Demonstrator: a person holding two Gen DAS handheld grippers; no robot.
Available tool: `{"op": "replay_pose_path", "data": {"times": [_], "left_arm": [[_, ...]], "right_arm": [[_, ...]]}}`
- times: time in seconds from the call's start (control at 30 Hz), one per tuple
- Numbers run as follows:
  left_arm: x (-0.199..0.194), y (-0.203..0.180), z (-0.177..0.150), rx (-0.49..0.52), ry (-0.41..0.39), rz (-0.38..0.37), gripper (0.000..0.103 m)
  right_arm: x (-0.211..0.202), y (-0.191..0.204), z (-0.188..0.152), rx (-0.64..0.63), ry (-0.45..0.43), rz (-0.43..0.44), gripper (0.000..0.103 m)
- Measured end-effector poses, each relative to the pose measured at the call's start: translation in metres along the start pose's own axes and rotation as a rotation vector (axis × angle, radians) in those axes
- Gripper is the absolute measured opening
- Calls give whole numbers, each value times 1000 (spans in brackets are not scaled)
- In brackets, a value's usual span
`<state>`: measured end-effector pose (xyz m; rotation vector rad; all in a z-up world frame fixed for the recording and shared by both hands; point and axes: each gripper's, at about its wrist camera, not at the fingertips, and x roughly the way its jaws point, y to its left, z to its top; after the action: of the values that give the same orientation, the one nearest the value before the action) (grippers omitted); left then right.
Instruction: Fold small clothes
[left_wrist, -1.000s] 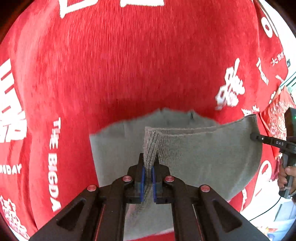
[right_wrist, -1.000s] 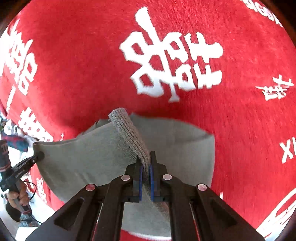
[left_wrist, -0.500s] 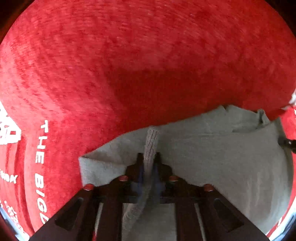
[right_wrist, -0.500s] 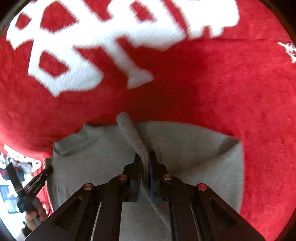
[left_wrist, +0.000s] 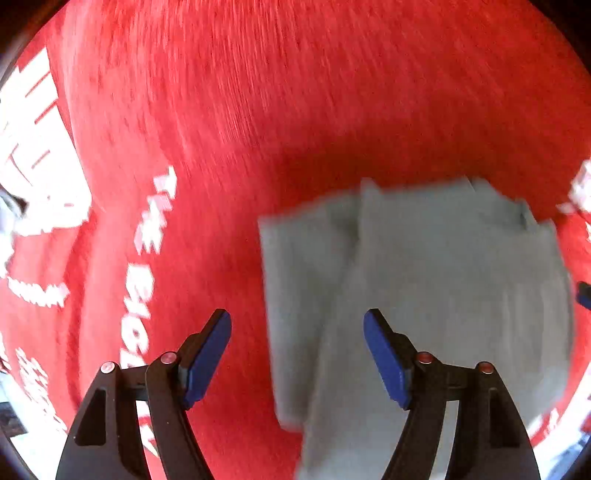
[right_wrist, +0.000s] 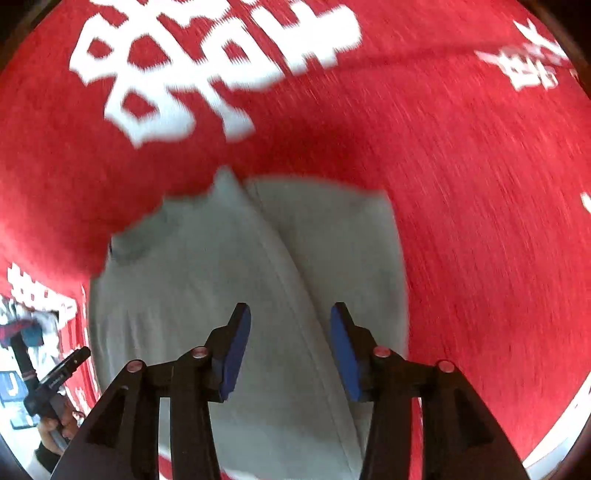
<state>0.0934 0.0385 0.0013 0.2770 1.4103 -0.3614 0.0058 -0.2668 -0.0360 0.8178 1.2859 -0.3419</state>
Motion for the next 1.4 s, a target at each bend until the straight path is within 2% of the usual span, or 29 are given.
{"op": "replay_pose_path", "data": {"times": [0.17, 0.23, 0.27, 0.3, 0.33, 0.37, 0.5, 0.63, 0.73, 0.77, 0.87, 1.03, 1.2, 1.3, 1.4], "left_arm": [[6, 3, -52, -32, 112, -100, 75], [9, 5, -68, -45, 136, -129, 74], [12, 5, -75, -56, 152, -154, 65], [13, 4, -78, -58, 158, -165, 54], [17, 4, -82, -51, 170, -179, 32], [17, 0, -85, -39, 174, -168, 29], [14, -3, -88, -14, 142, -149, 28], [17, -4, -96, -11, 140, -124, 28], [18, -4, -105, 1, 135, -106, 29], [16, -4, -108, 9, 134, -98, 28], [10, -4, -117, 28, 130, -75, 29], [-6, 10, -123, -25, 112, -61, 29], [-37, 4, -125, -32, 33, -23, 29], [-54, 0, -100, -31, -38, -50, 29], [-50, -3, -68, -27, -96, -64, 29]], "right_arm": [[1, -35, -44, 55, 76, 21, 48], [9, -42, -52, 72, 130, 46, 19], [16, -45, -52, 79, 160, 55, 6], [17, -45, -54, 87, 167, 62, 6], [14, -38, -54, 84, 163, 65, 6], [8, -36, -55, 75, 155, 78, 6], [-18, -50, -60, 95, 119, 93, 5], [7, -65, -68, 117, 167, 44, 5], [4, -60, -69, 102, 140, 18, 5], [3, -56, -70, 98, 139, -7, 7], [-3, -55, -75, 98, 144, -70, 26], [-27, -51, -86, 127, 97, -100, 26], [-45, -22, -96, 82, 27, -84, 26], [-42, 5, -97, 36, 11, -55, 26], [-26, 41, -96, -11, 5, -29, 26]]}}
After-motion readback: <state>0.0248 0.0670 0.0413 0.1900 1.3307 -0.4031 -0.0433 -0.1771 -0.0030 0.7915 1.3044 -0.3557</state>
